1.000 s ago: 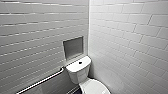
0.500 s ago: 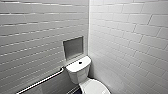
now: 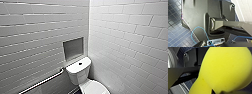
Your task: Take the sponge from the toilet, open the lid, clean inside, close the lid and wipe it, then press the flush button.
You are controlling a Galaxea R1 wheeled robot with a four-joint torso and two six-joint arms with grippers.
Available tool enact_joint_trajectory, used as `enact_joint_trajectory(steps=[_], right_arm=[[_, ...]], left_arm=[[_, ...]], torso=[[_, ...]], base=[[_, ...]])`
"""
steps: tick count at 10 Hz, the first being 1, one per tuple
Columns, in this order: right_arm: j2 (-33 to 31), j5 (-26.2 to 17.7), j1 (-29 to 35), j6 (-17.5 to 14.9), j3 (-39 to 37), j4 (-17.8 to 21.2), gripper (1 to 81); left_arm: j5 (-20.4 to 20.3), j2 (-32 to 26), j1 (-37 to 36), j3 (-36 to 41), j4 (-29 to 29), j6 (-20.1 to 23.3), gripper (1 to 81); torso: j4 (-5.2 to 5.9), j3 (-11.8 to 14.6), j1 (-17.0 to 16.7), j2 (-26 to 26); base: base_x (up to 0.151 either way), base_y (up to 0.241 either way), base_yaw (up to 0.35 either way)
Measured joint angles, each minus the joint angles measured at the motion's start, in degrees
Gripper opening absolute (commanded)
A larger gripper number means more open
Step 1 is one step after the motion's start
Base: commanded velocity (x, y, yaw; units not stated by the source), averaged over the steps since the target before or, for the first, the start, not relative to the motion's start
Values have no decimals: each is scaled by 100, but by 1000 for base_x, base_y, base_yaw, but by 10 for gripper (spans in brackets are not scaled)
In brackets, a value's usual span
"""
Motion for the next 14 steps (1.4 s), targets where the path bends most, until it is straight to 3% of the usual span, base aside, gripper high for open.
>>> enact_joint_trajectory(steps=[14], right_arm=[[5, 94, -41, 0, 44, 17, 10]], left_arm=[[-30, 4, -49, 5, 0, 0, 811]], torso=[[0, 0, 9, 5]], base=[[90, 0, 0]])
